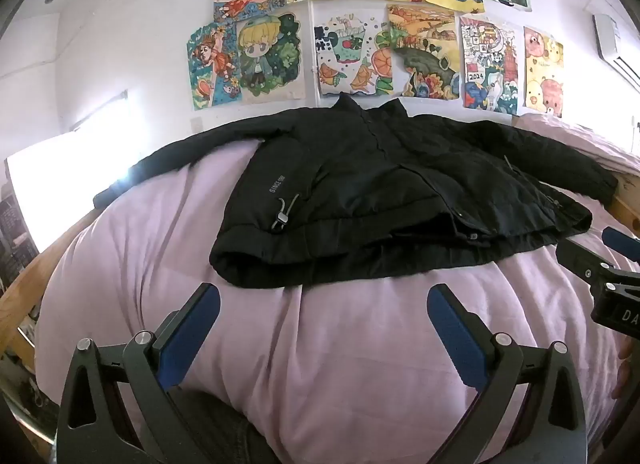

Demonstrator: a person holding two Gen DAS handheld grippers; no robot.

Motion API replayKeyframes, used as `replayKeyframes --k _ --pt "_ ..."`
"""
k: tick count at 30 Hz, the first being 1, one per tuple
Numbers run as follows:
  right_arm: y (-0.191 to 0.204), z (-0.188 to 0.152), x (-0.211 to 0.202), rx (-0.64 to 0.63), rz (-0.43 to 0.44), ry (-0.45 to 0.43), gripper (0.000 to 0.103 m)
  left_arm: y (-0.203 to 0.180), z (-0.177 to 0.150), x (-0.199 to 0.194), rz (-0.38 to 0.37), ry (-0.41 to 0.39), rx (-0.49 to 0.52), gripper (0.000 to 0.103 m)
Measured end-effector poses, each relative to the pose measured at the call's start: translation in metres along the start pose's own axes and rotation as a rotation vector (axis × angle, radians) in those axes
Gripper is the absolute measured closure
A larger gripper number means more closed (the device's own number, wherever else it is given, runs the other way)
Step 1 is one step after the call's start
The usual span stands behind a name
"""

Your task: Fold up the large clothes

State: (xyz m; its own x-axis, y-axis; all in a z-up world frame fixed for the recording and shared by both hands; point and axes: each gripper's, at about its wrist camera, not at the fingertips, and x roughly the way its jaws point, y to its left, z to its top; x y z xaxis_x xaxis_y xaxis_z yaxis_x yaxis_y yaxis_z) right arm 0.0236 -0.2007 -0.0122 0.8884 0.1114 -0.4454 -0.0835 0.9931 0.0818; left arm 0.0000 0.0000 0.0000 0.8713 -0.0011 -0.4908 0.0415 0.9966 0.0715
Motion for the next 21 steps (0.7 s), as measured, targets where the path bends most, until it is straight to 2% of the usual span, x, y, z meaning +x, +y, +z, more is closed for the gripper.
replayKeyframes --k 21 --pt "0.0009 -0.0012 0.0010 -0.002 -0.003 -0.003 0.000 -0.0022 -0.0013 0.0028 0.000 0.004 -0.005 0.001"
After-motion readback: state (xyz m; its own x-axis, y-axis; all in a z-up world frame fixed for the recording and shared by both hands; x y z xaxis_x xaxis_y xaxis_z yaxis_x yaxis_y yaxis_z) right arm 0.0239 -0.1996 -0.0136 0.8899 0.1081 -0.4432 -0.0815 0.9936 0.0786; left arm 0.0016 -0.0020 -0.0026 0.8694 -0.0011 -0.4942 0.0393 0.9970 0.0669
